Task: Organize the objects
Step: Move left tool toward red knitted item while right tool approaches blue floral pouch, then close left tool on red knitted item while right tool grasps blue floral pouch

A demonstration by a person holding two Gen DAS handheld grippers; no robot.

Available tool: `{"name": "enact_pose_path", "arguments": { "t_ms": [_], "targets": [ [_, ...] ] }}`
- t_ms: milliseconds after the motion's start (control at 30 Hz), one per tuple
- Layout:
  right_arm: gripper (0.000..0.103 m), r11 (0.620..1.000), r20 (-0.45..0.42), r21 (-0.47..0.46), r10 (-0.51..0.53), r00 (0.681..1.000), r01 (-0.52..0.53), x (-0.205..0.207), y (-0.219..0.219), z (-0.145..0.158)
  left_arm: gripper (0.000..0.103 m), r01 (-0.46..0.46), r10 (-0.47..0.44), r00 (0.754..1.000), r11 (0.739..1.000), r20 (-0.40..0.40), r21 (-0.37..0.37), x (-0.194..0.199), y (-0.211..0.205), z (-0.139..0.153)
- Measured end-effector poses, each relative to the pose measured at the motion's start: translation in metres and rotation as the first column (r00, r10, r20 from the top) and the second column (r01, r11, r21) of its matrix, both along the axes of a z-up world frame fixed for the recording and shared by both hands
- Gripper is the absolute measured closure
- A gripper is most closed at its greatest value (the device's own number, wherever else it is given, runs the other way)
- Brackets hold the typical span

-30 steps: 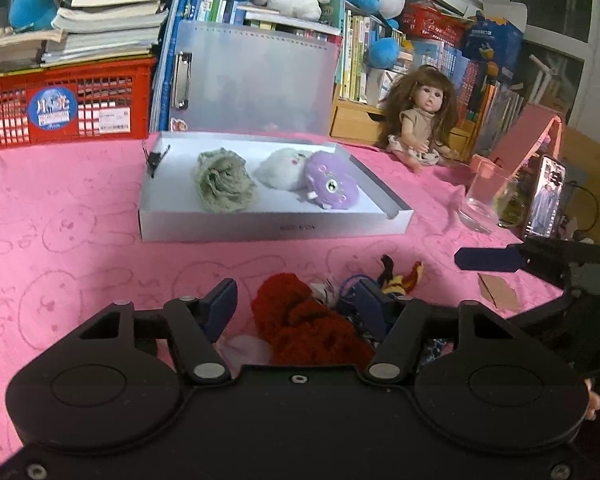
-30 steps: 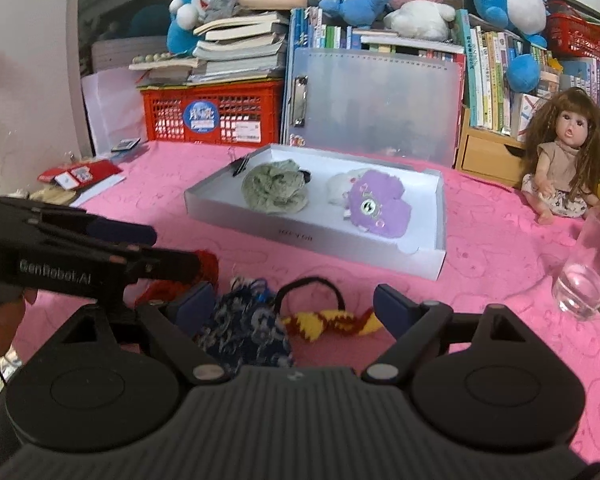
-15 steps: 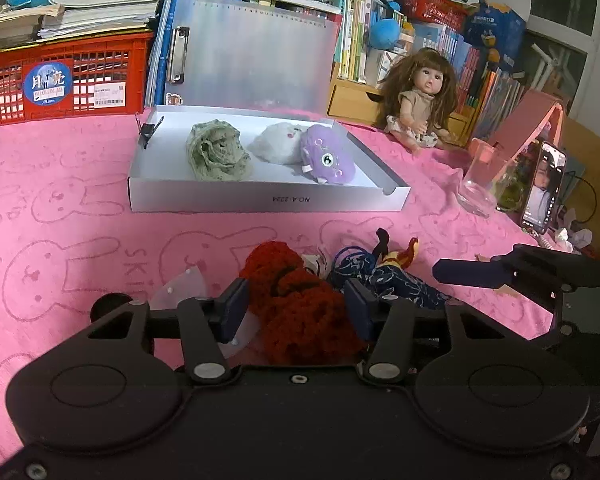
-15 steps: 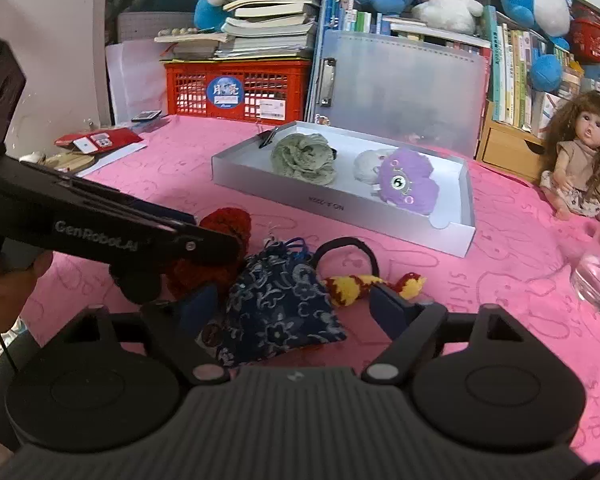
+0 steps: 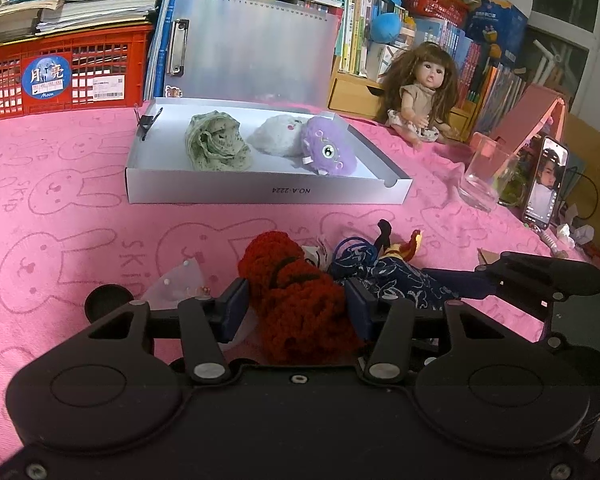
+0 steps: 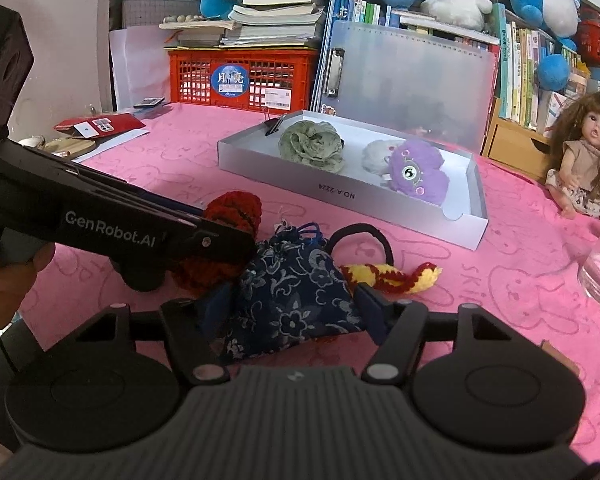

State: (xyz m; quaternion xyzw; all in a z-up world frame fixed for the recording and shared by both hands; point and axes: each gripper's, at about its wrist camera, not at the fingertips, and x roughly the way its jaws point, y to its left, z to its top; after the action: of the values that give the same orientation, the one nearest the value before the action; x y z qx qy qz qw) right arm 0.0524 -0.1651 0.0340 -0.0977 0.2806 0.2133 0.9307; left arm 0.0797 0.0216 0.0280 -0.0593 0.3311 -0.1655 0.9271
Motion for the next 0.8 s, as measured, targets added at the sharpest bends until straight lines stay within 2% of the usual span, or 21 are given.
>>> {"name": "enact_pose_path", "arguments": {
  "t_ms": [367, 433, 500, 633, 800],
  "targets": [
    [0.026, 1.000, -0.006, -0.004, -0.004, 1.000, 0.004, 0.002, 0.001, -0.006, 0.052, -0.003, 0.003, 1.000, 1.000, -0.011, 0.001, 0.003, -0.002, -0.004],
    [0.026, 1.000, -0.008, 0.002, -0.005, 1.000, 0.005, 0.003, 0.001, -0.007, 0.061, 0.000, 0.000, 1.000, 1.000, -0.004, -0.001, 0.002, -0.002, -0.004],
    [0.037, 1.000, -0.009, 0.017, -0.007, 1.000, 0.007, 0.001, -0.001, -0.006, 0.063, 0.010, -0.010, 1.000, 1.000, 0.020, 0.002, -0.002, -0.002, -0.002],
    [0.041, 0.999, 0.003, 0.042, -0.029, 1.000, 0.029, -0.002, -0.005, -0.001, 0.064, 0.009, -0.010, 0.998, 1.000, 0.066, 0.011, -0.007, -0.002, 0.003],
    [0.042, 0.994, 0.021, 0.092, -0.067, 0.998, 0.064, -0.003, -0.015, 0.010, 0.064, -0.011, 0.011, 0.996, 1.000, 0.088, -0.004, -0.009, 0.001, 0.011]
  ]
}}
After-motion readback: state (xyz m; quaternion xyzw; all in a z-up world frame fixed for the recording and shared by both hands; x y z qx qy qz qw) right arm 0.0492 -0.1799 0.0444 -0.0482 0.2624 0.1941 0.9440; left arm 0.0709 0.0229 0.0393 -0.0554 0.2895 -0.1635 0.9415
